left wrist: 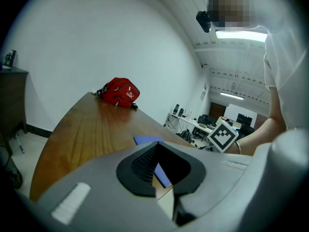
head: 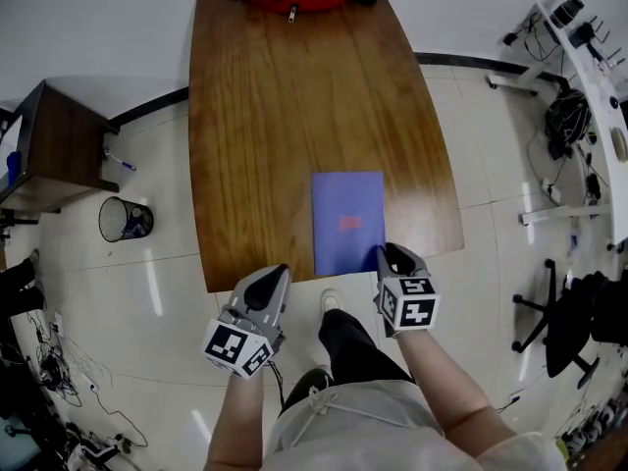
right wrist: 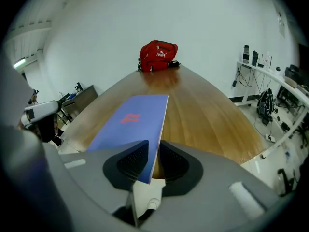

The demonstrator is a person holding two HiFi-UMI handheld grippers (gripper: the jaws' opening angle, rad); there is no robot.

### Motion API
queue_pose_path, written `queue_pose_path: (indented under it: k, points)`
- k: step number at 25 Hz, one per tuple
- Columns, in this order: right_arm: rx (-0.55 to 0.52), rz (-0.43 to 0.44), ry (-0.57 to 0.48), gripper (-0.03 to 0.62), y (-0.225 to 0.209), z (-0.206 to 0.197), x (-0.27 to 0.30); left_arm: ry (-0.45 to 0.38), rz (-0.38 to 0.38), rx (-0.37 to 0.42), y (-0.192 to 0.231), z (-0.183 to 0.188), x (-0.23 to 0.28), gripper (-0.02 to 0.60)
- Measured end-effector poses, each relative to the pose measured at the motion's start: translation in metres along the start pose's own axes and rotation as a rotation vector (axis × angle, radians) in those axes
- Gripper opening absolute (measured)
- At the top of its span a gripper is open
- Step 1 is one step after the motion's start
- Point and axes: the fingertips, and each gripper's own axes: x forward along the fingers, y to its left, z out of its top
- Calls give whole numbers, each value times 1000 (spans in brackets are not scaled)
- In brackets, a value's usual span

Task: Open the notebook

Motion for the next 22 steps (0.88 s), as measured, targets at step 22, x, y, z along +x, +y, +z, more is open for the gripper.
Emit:
queue_pose_path:
  k: [22]
  points:
    - [-111, 133, -150, 8, 44, 74, -64, -82, 56, 20, -13, 34, -42, -6]
